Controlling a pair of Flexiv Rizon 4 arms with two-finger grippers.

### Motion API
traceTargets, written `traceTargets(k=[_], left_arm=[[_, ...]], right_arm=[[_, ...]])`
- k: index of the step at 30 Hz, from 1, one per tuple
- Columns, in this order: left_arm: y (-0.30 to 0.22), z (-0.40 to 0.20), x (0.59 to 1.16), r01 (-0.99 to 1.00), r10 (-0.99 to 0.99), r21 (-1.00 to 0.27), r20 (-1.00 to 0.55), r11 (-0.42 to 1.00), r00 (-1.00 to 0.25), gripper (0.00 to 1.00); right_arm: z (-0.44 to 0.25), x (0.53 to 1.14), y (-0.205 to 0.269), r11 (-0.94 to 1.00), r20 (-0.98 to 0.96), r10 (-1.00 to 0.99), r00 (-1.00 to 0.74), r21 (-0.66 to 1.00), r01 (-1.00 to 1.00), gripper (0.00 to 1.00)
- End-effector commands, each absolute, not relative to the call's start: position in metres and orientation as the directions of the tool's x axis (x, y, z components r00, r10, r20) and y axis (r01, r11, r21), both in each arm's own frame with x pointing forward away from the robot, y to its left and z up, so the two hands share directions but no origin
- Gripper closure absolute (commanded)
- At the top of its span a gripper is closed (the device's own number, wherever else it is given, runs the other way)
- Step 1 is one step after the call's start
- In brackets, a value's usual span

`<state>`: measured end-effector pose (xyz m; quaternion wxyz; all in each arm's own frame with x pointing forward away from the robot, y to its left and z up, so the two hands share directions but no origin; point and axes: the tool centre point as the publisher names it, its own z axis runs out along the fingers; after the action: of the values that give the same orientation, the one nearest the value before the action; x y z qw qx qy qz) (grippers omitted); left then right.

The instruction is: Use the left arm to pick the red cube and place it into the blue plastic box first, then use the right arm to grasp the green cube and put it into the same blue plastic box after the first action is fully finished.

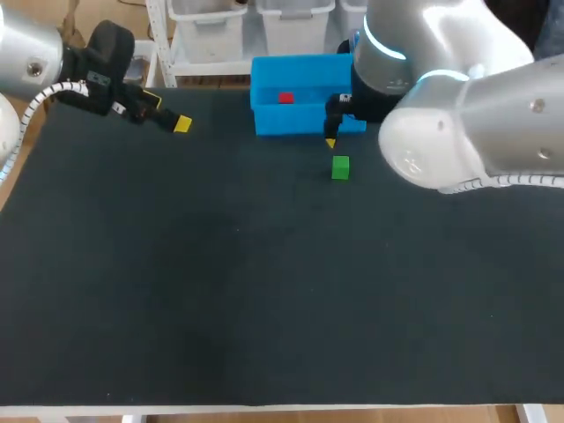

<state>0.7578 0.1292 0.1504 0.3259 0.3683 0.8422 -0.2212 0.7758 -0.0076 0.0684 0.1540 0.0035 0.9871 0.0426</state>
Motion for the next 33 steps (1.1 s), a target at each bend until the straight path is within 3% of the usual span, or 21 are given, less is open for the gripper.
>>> traceTargets(k=[1, 33], left_arm=[[0.13, 0.149, 0.758, 0.767, 0.475, -0.133, -0.716, 0.628, -0.512, 0.0], [0.13, 0.149, 0.758, 0.767, 0.475, -0.133, -0.716, 0.628, -0.512, 0.0]], right_arm=[[0.059, 0.788, -0.001, 0.997, -0.272, 0.014, -0.962, 0.074, -0.006, 0.0], [-0.005, 0.812, 0.009, 0.999, -0.16, -0.038, -0.986, 0.028, -0.043, 0.0]])
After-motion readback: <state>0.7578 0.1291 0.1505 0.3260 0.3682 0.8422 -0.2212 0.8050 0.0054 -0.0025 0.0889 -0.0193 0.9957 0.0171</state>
